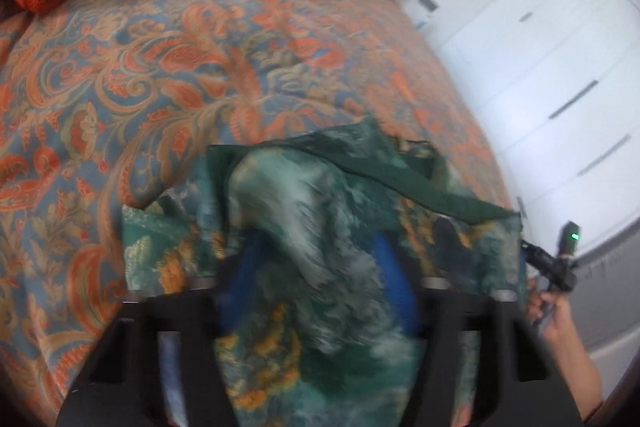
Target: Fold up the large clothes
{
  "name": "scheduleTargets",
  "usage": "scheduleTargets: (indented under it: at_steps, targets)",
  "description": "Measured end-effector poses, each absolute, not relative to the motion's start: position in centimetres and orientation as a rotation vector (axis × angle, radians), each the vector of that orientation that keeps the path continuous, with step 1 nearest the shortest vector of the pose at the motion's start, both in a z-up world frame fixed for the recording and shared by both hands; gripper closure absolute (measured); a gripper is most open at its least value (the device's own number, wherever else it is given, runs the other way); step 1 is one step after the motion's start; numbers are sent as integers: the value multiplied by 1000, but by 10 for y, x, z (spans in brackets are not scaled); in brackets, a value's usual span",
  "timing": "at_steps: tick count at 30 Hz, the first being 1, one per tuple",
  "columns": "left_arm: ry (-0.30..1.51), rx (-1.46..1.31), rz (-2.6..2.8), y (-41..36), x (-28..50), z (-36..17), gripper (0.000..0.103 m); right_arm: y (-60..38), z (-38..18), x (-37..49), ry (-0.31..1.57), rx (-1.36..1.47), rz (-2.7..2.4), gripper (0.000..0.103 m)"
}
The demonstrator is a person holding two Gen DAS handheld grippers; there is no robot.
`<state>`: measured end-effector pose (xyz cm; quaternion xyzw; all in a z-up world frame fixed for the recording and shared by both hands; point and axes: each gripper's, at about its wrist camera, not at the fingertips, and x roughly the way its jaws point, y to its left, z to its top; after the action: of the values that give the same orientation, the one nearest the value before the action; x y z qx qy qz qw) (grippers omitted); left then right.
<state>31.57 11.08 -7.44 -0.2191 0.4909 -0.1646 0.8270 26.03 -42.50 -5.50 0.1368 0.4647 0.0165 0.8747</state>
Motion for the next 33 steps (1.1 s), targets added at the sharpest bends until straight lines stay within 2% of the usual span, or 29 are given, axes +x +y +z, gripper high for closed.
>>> scheduleTargets:
  at_steps: [1, 2, 3, 6, 10, 12, 14, 16, 17, 19, 22, 23, 24, 25, 26, 27, 28, 29, 30, 31, 32, 33]
  targets:
    - [1072, -471, -325, 111, 321, -80, 103, -424, -56, 263, 964, 290, 17, 37]
    - [1075, -472, -305, 112, 322, -81, 102, -423, -56, 267, 965, 292, -2, 63]
    - [1053, -443, -286, 110, 321, -77, 103, -423, -57, 270, 974, 286, -22, 80]
    - [973, -369, -263, 111, 310, -58, 103, -423, -49, 270, 962, 257, -83, 88]
    - [881, -280, -234, 103, 310, -28, 103, -415, -20, 262, 857, 181, -123, 90]
    - [892, -256, -226, 99, 311, -29, 102, -411, -5, 262, 802, 150, -125, 90]
    - [936, -284, -245, 102, 312, -40, 84, -408, -2, 266, 812, 134, -123, 90]
    - [954, -327, -265, 110, 306, -51, 43, -408, -7, 267, 831, 128, -124, 90]
    - [948, -336, -270, 113, 301, -54, 36, -408, -12, 267, 843, 123, -123, 90]
    - [964, -347, -282, 122, 293, -60, 30, -411, -22, 264, 861, 124, -127, 89]
    - [1049, -387, -328, 126, 295, -78, 24, -420, -34, 259, 876, 177, -107, 82]
    - [1074, -392, -333, 125, 297, -83, 24, -426, -37, 259, 886, 210, -99, 76]
    - [1107, -394, -340, 121, 300, -91, 24, -428, -39, 259, 895, 233, -97, 64]
    - [1119, -390, -341, 117, 302, -94, 26, -431, -40, 261, 905, 253, -94, 57]
    - [1119, -384, -341, 114, 302, -95, 33, -432, -43, 263, 919, 276, -84, 46]
    - [1116, -377, -352, 108, 303, -96, 65, -433, -47, 266, 943, 297, -66, 44]
    - [1128, -346, -332, 101, 304, -96, 80, -432, -52, 269, 971, 314, -50, 44]
    - [1123, -320, -314, 98, 304, -94, 84, -431, -58, 272, 1008, 334, -35, 44]
    - [1111, -299, -310, 95, 303, -90, 88, -430, -63, 273, 1034, 343, -27, 47]
    - [1082, -257, -298, 92, 298, -82, 90, -426, -65, 274, 1054, 337, -26, 59]
    - [1049, -225, -289, 91, 293, -72, 91, -421, -61, 273, 1051, 272, -61, 81]
    - [1026, -214, -284, 93, 290, -65, 91, -416, -55, 271, 1037, 228, -80, 86]
